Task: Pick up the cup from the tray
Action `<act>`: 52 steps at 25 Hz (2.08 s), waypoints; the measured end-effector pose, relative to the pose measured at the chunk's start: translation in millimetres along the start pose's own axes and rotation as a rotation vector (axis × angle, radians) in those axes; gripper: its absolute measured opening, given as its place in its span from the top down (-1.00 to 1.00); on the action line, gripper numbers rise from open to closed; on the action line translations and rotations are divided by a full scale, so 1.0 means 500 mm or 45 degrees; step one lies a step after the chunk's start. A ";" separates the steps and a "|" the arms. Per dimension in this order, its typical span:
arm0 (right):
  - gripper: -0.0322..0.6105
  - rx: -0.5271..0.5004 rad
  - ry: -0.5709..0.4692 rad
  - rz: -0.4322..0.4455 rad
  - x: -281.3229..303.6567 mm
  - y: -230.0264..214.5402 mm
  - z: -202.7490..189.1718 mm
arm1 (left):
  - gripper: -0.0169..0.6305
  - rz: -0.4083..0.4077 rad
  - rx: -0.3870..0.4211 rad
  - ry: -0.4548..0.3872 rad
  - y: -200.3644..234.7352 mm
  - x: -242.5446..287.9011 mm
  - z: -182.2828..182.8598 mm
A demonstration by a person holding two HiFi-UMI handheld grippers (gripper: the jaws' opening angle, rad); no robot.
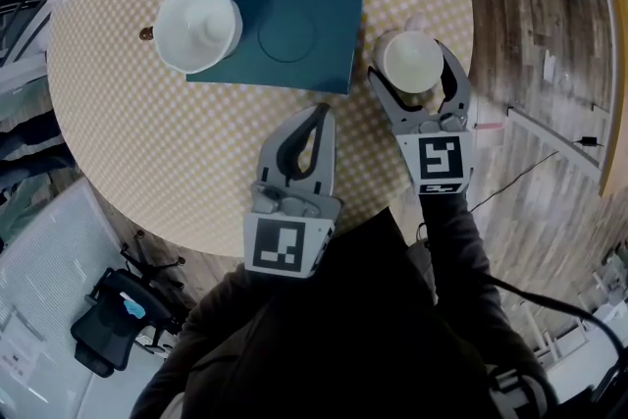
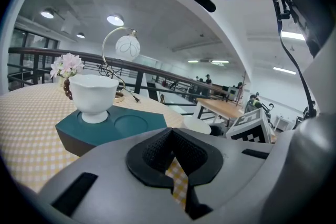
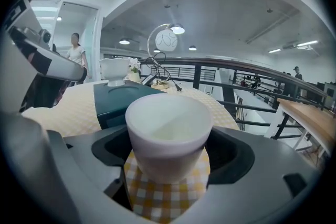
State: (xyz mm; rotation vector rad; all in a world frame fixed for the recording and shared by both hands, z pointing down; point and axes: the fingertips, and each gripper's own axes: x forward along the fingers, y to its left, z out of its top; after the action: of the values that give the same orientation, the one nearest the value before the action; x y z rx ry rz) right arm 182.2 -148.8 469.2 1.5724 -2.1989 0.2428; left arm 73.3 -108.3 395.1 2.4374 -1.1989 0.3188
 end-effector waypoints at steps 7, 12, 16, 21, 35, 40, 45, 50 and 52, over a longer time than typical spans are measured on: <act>-0.27 0.052 -0.061 -0.008 -0.030 -0.006 0.035 | 0.94 0.018 0.024 -0.037 -0.004 -0.023 0.021; -0.27 0.083 -0.046 -0.018 -0.077 -0.009 0.058 | 0.94 0.022 0.047 -0.088 -0.022 -0.046 0.046; -0.27 0.075 -0.059 -0.030 -0.122 -0.006 0.084 | 0.94 0.047 0.058 -0.137 -0.036 -0.072 0.064; -0.27 0.046 -0.164 -0.002 -0.184 0.019 0.128 | 0.94 0.078 0.115 -0.179 -0.059 -0.122 0.076; 0.83 -0.017 -0.479 0.165 -0.355 0.144 0.293 | 0.94 0.228 0.152 -0.470 -0.133 -0.298 0.164; 0.83 -0.103 -0.588 0.303 -0.378 0.209 0.341 | 0.94 0.309 0.201 -0.589 -0.138 -0.350 0.200; 0.83 -0.151 -0.609 0.384 -0.413 0.259 0.347 | 0.94 0.348 0.213 -0.636 -0.152 -0.400 0.204; 0.83 -0.176 -0.631 0.428 -0.435 0.279 0.356 | 0.94 0.390 0.232 -0.672 -0.162 -0.434 0.207; 0.83 -0.176 -0.634 0.434 -0.443 0.284 0.357 | 0.94 0.398 0.237 -0.675 -0.166 -0.446 0.205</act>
State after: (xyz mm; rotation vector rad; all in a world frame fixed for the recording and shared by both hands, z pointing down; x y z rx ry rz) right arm 66.8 22.9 227.4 1.2738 -2.7930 -0.2268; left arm 7.1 47.9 199.6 2.5744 -1.8547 -0.1555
